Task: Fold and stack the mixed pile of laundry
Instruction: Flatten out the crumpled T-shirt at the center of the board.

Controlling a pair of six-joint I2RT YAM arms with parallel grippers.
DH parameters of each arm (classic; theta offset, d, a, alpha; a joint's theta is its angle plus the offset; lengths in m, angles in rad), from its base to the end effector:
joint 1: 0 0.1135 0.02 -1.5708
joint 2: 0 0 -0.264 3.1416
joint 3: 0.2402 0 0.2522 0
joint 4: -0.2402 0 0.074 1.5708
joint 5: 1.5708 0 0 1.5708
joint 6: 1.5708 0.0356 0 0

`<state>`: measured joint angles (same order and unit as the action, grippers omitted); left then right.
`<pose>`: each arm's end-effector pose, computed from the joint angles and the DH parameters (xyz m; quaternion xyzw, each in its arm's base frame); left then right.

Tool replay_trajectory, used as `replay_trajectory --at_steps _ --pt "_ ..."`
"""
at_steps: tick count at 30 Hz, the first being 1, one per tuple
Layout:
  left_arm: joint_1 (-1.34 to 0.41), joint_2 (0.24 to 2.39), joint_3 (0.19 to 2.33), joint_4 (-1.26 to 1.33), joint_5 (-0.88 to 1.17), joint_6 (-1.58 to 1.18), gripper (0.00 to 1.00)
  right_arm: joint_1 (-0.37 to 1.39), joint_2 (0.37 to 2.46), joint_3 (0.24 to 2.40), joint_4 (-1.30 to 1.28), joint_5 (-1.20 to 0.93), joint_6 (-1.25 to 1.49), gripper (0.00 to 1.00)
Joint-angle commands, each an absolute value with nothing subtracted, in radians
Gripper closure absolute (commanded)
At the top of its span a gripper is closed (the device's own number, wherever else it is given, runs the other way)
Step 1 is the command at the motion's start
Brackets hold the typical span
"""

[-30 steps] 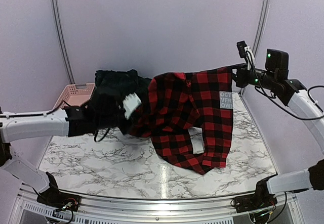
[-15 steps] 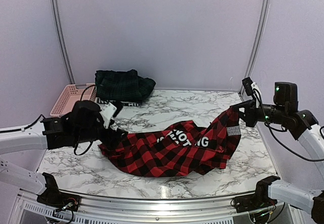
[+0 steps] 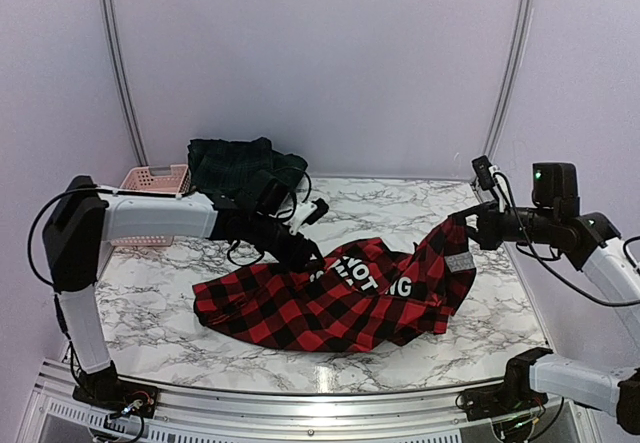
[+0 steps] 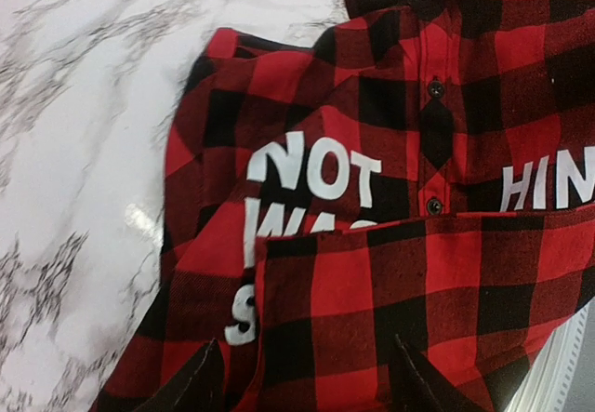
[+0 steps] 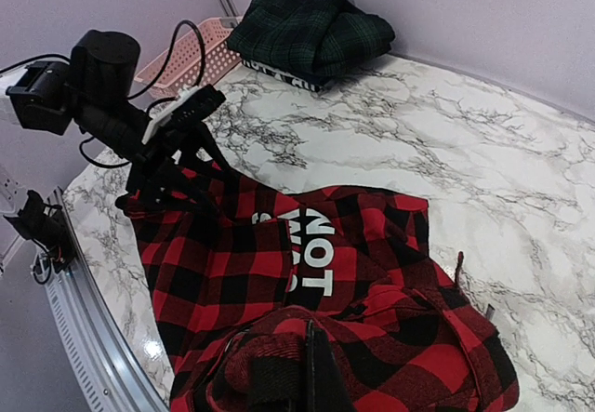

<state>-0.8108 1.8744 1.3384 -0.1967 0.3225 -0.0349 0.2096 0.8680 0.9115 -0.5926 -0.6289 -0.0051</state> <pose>0.2814 -0.3124 0.2198 0.4016 0.8099 -0.2986 0.3061 0.1709 0.0578 0.3319 -0.2392 0.8086 0.3159 0.4350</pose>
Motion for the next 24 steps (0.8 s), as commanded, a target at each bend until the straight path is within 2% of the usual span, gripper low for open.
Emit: replay_trajectory --at_steps 1,5,12,17,24 --pt "-0.811 2.031 1.506 -0.282 0.514 0.035 0.39 0.209 0.847 0.904 -0.581 -0.645 0.068 1.0" --pt "-0.811 2.155 1.612 -0.321 0.571 0.022 0.42 0.211 0.828 0.904 -0.582 -0.618 0.084 1.0" --pt "-0.779 2.239 1.675 -0.32 0.559 -0.043 0.37 0.209 0.809 0.886 -0.562 -0.624 0.115 1.0" --pt "-0.775 2.268 1.693 -0.319 0.614 -0.046 0.38 0.21 0.819 0.884 -0.557 -0.624 0.109 1.0" --pt "-0.748 2.249 1.658 -0.298 0.552 -0.067 0.34 0.21 0.837 0.892 -0.554 -0.633 0.098 1.0"
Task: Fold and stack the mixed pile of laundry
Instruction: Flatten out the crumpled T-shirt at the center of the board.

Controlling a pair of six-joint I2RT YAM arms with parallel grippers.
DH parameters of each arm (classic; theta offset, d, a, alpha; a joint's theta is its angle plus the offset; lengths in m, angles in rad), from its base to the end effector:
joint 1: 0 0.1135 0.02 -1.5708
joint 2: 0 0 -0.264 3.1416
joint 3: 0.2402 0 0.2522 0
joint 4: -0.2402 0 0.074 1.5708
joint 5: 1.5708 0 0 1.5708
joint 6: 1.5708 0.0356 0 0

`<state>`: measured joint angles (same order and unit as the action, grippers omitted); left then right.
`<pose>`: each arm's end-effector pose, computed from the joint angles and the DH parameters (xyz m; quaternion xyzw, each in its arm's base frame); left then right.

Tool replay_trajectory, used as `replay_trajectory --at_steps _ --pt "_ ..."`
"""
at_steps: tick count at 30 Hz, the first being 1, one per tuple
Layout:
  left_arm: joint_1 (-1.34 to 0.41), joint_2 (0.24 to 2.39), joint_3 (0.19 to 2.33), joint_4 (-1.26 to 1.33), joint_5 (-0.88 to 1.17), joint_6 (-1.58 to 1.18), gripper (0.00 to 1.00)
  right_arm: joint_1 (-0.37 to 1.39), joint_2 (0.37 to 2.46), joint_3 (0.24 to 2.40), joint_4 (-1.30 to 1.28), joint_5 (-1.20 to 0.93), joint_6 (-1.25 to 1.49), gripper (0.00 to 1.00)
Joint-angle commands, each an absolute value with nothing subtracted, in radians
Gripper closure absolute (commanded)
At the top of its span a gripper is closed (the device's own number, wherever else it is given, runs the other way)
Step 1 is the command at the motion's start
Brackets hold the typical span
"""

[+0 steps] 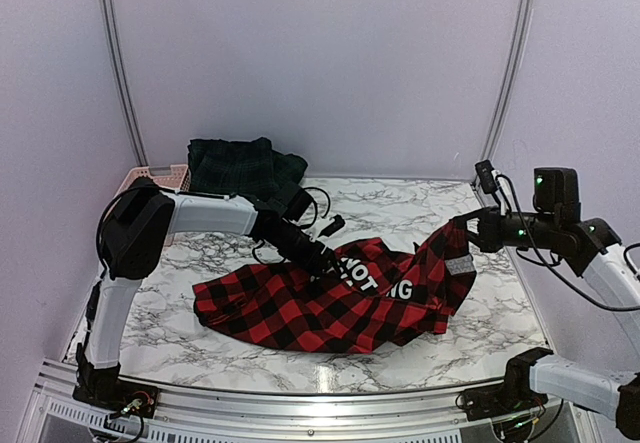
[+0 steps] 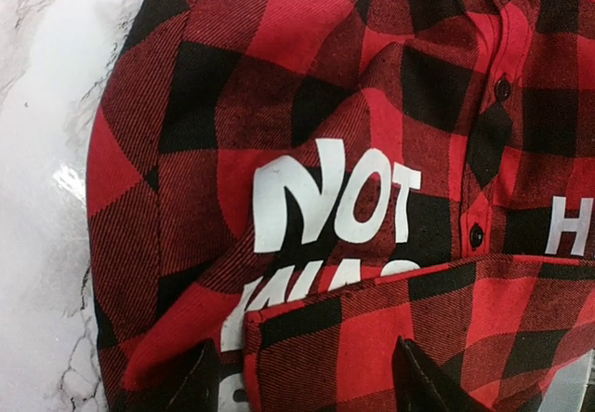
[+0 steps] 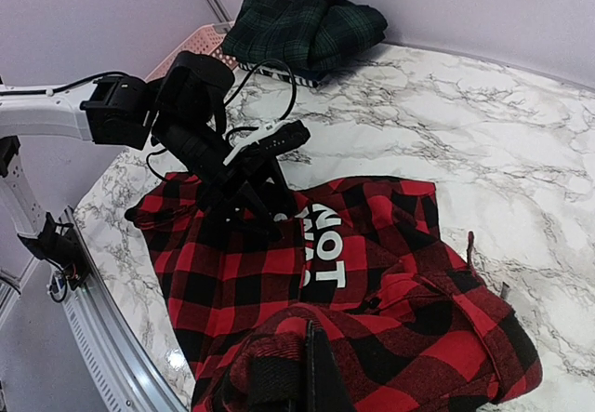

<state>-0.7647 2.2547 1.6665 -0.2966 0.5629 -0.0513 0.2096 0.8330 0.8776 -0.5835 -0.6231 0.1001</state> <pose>0.3403 -0.3528 0.1516 0.4034 0.8151 -0.3683 0.1928 0.1647 0.0563 0.3269 -0.1963 0.8184 0.3359 0.4229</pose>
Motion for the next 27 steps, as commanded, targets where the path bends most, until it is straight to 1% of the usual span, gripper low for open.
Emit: replay_trajectory --at_steps 1,6,14,18,22,27 --pt "-0.75 2.256 1.67 -0.298 0.563 -0.066 0.33 0.21 0.84 0.891 -0.552 -0.633 0.095 1.0" --pt "-0.778 2.318 1.734 -0.305 0.603 -0.087 0.33 0.21 0.859 0.894 -0.547 -0.642 0.086 1.0" --pt "-0.799 2.355 1.748 -0.317 0.639 -0.087 0.37 0.21 0.87 0.895 -0.535 -0.644 0.089 1.0" --pt "-0.809 2.343 1.746 -0.33 0.648 -0.046 0.45 0.21 0.876 0.897 -0.531 -0.648 0.087 1.0" --pt "-0.813 2.302 1.73 -0.328 0.663 -0.006 0.56 0.21 0.882 0.898 -0.528 -0.65 0.089 1.0" --pt "-0.815 2.23 1.678 -0.301 0.631 0.062 0.59 0.21 0.88 0.896 -0.527 -0.649 0.09 1.0"
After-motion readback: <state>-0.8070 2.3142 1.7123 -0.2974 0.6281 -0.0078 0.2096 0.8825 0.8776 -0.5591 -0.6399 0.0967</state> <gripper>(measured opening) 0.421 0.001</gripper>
